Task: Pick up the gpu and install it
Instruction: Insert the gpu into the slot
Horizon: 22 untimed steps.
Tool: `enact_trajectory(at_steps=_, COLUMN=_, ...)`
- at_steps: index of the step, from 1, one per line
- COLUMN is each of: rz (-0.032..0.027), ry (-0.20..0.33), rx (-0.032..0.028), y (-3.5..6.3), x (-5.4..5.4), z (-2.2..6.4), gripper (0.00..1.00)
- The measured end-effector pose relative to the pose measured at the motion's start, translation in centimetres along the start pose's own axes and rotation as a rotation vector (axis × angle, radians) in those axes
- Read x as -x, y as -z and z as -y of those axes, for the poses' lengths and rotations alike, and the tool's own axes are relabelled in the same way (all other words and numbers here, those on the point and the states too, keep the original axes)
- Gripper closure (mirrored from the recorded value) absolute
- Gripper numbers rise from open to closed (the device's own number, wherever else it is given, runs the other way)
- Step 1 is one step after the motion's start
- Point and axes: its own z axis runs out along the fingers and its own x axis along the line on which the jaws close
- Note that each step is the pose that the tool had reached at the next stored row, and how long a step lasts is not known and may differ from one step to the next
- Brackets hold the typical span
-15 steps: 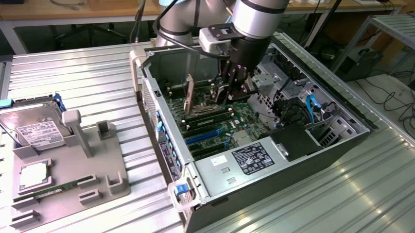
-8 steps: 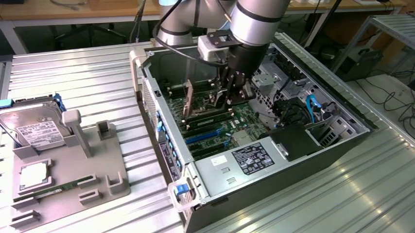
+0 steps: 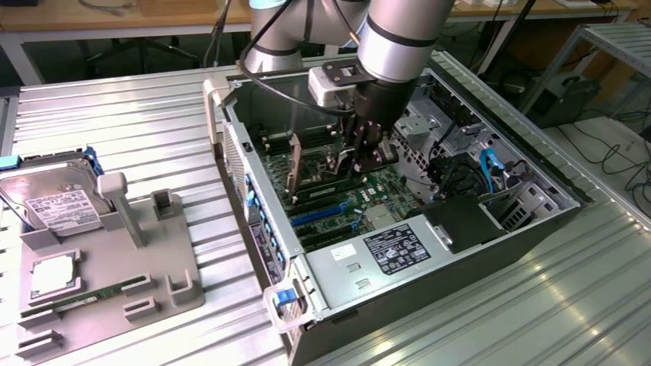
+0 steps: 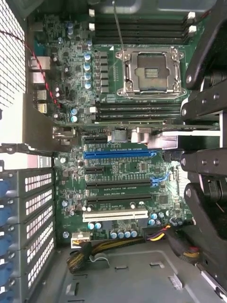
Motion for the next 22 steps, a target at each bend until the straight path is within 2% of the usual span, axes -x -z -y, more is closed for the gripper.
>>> enact_trajectory(at_steps=2, rz=-0.0026, ry=0.002, rx=0.0003, y=-0.25, x=0.0, z=-0.08, gripper=0.72)
enact_trajectory(at_steps=9, rz=-0.0017, ry=0.053, rx=0.0011, y=-1.01, x=-0.1, z=-0.16, gripper=0.72)
enact_trajectory(at_steps=14, rz=-0.0026, ry=0.052, rx=0.0015, y=-1.89, x=0.0, z=-1.09, gripper=0.72)
enact_trajectory(at_steps=22, rz=-0.0026, ry=0.05, rx=0.0023, y=-3.37, x=-0.1, z=-1.81, gripper=0.72)
